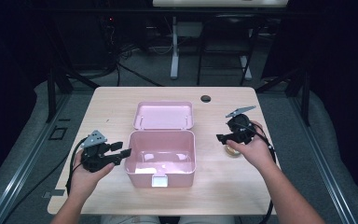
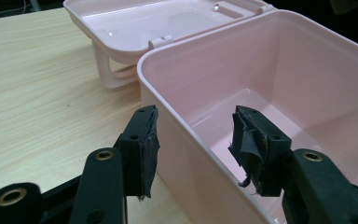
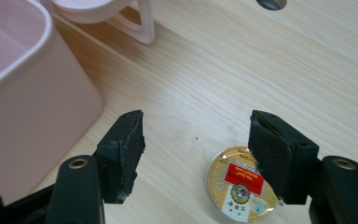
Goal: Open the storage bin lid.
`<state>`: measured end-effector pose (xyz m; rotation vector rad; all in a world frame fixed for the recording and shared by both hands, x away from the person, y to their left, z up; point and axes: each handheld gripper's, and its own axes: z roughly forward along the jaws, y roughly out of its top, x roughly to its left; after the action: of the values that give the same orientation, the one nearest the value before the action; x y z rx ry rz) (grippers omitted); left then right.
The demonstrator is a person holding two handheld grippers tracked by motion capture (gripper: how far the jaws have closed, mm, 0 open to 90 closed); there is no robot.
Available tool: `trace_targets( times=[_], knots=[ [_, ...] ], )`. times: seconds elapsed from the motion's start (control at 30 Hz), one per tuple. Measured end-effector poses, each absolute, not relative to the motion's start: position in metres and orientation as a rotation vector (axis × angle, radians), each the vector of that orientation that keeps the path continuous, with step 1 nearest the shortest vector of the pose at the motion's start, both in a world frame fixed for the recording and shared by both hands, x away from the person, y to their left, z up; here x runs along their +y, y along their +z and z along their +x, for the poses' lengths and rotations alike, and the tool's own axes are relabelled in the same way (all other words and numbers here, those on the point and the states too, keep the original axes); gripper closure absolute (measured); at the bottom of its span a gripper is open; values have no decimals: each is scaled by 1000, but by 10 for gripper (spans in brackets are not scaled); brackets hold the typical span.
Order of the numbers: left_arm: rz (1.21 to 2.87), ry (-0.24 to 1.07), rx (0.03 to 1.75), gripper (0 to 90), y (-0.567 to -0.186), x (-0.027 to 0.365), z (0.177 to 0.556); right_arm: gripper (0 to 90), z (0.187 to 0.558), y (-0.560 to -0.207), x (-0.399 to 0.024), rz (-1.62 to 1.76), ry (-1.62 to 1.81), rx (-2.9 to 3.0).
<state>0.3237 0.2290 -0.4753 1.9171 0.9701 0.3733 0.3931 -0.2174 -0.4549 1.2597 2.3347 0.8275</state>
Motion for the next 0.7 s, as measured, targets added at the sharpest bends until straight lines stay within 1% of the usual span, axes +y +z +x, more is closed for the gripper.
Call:
trace_targets(
  times=[0.1, 0.3, 0.5, 0.7],
  knots=[
    [1911, 375, 969, 500, -474, 229, 324, 344, 396, -455, -219, 1266, 803, 2343],
    [1912, 392, 951, 498, -471, 229, 322, 297, 410, -454, -227, 1292, 708, 2380],
    [1922, 402, 954, 492, -471, 229, 322, 280, 420, -450, -229, 1325, 630, 2417],
    [1910, 409, 957, 467, -470, 231, 321, 261, 432, -453, -228, 1352, 529, 2472]
  ],
)
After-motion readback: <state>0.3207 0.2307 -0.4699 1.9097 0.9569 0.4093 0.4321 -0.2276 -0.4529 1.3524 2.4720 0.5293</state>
